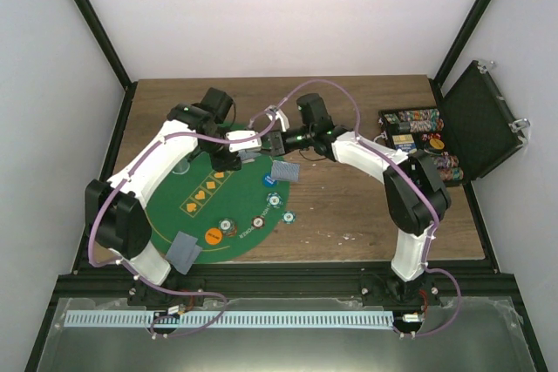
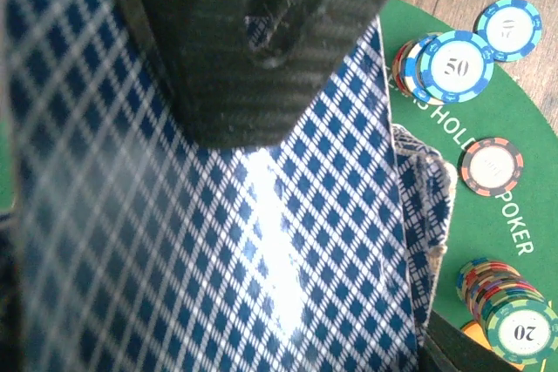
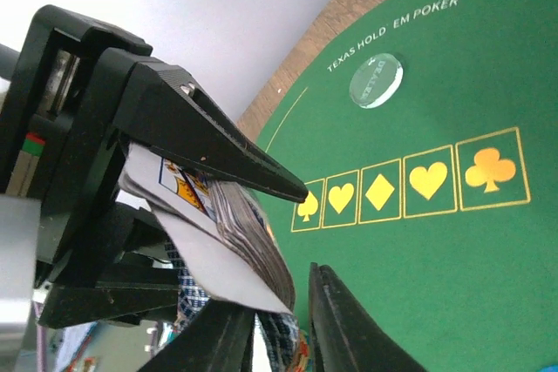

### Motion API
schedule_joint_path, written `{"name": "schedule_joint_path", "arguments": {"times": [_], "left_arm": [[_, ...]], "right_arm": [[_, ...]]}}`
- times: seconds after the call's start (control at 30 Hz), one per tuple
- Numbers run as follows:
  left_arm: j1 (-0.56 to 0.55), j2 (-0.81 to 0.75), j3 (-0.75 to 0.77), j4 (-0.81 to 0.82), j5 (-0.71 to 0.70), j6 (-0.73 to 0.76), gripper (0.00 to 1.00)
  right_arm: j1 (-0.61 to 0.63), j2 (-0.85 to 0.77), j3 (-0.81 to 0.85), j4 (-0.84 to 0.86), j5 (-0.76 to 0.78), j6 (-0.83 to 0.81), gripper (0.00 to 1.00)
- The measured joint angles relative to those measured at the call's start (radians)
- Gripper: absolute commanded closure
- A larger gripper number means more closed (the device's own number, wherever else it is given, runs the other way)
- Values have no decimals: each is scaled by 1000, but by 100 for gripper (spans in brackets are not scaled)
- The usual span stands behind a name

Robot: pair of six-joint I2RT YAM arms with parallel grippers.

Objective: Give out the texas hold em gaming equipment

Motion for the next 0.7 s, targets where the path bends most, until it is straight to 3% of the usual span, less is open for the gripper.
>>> {"name": "schedule_joint_path", "arguments": {"times": [0.17, 0.7], "left_arm": [[5, 11, 0, 2, -7, -5, 50], [76, 20, -17, 6, 4, -18, 50]], "right_arm": [[-2, -8, 0, -11, -2, -10, 99], [-17, -37, 0, -45, 24, -30, 99]]}}
